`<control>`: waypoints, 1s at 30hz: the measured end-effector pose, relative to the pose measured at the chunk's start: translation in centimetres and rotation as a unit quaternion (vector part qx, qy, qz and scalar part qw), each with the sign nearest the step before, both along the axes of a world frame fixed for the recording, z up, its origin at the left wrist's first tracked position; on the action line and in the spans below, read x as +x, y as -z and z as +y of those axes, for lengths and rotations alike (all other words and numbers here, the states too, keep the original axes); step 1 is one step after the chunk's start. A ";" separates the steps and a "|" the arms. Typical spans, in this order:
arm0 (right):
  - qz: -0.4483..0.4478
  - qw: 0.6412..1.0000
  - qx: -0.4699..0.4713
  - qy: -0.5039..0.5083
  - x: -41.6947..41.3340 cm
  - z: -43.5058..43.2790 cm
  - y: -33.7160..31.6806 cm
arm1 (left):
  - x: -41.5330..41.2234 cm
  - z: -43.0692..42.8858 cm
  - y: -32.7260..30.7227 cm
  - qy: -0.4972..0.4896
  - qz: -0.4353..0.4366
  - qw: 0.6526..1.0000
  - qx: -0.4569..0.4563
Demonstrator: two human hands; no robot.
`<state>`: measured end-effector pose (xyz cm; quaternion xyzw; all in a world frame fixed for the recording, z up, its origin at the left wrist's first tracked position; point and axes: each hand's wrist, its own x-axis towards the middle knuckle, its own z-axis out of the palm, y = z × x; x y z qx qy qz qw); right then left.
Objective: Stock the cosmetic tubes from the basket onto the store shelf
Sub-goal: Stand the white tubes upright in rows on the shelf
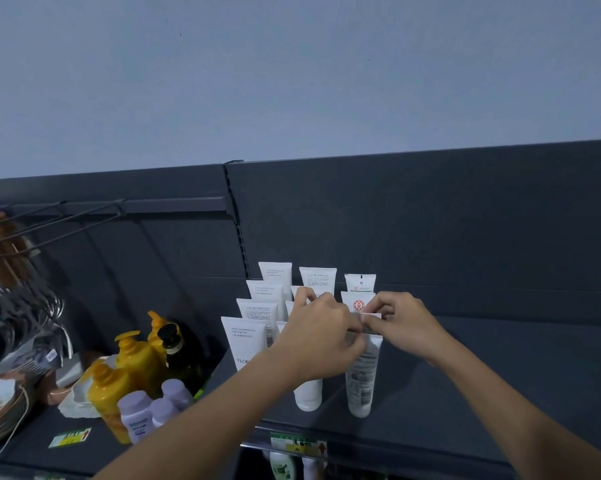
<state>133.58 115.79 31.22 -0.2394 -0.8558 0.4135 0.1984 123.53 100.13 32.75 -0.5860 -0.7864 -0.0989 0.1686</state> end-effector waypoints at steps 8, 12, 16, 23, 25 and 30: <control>0.040 0.999 0.021 0.023 0.3 -0.7 -1.9 | -0.6 -0.8 -0.6 -0.009 -0.046 0.998 0.037; 0.040 0.996 0.070 0.029 0.0 -2.0 -2.9 | -1.2 -2.1 -1.5 -0.009 -0.079 0.995 0.060; 0.034 0.983 0.180 0.026 -0.1 -4.6 -3.9 | -1.9 -4.2 -2.3 -0.006 -0.094 0.993 0.068; 0.039 0.955 0.291 0.038 -0.8 -12.1 -5.9 | -4.4 -9.9 -3.4 0.005 -0.108 0.991 0.081; 0.040 0.951 0.304 0.037 -1.2 -14.7 -5.9 | -5.4 -12.0 -3.3 0.009 -0.110 0.990 0.090; 0.025 0.947 0.320 0.014 -2.9 -21.8 -4.2 | -8.2 -18.6 -1.9 0.017 -0.118 0.991 0.066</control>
